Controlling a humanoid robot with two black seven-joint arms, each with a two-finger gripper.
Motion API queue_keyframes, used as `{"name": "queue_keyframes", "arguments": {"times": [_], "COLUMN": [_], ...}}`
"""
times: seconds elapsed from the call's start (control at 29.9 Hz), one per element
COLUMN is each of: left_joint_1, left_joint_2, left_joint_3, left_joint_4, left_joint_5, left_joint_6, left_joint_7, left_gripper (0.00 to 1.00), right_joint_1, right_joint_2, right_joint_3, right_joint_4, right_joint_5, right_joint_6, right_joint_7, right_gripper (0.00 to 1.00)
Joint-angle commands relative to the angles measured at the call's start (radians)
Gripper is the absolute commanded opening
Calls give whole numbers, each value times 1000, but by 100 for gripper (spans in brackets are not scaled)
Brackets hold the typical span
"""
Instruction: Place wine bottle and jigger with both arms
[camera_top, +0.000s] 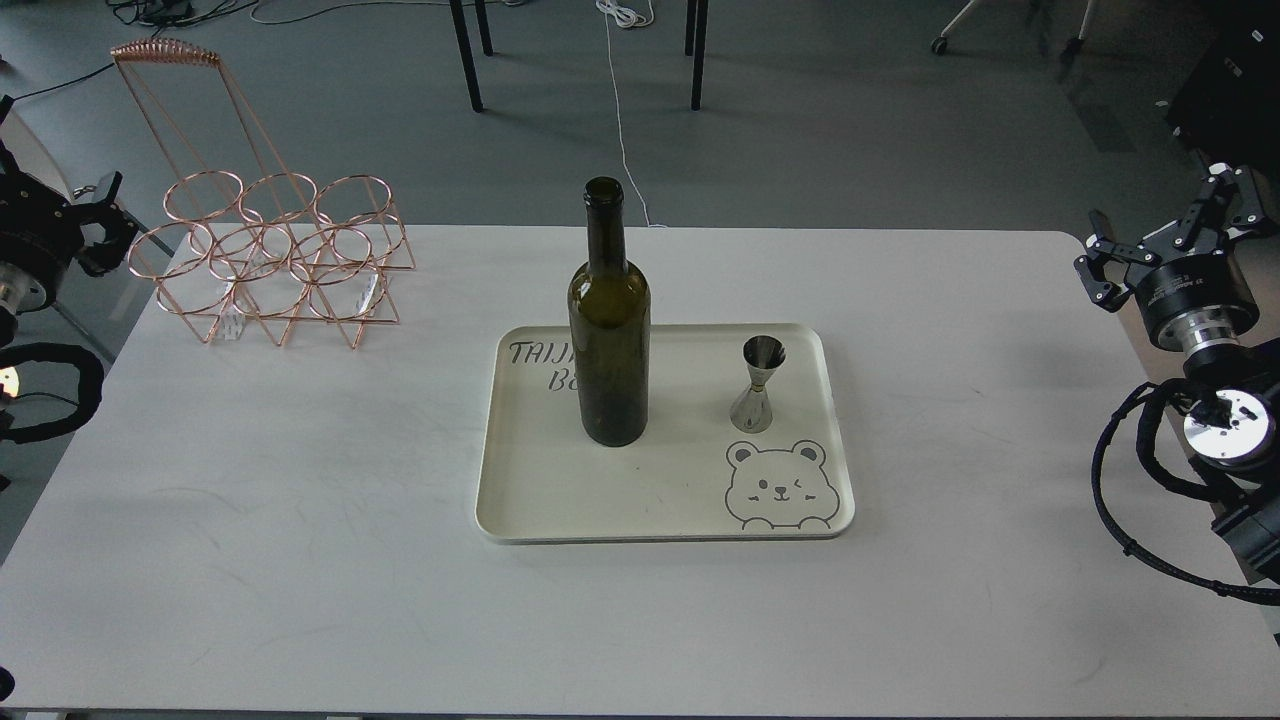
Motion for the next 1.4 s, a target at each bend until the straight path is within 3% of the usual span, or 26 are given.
{"name": "queue_keyframes", "arguments": {"times": [0.0, 0.37, 0.53, 0.77, 1.0, 1.37], "left_joint_1": [0, -23, -20, -23, -23, -22], "left_joint_2": [-2, 0, -2, -5, -31, -20], "left_joint_3": [0, 3, 3, -6, 1, 3], "left_joint_4": [0, 2, 9, 12, 11, 11], "left_joint_5": [1, 1, -2, -2, 1, 1], "left_joint_6": [0, 0, 0, 0, 0, 0], "left_joint_7": [-6, -3, -12, -27, -130, -123], "left_gripper": [98, 98, 98, 98, 98, 98], "right_joint_1": [1, 12, 32, 15, 17, -6], "right_joint_2": [0, -31, -141, -316, -493, -553], "right_joint_3": [0, -52, -67, -86, -213, -403], "right_joint_4": [0, 12, 147, 434, 724, 943], "right_joint_5": [1, -123, -281, -513, -698, -1212], "right_joint_6": [0, 5, -8, -135, -327, -649], "right_joint_7": [0, 2, 3, 2, 3, 15], "right_gripper": [99, 99, 99, 99, 99, 99]}}
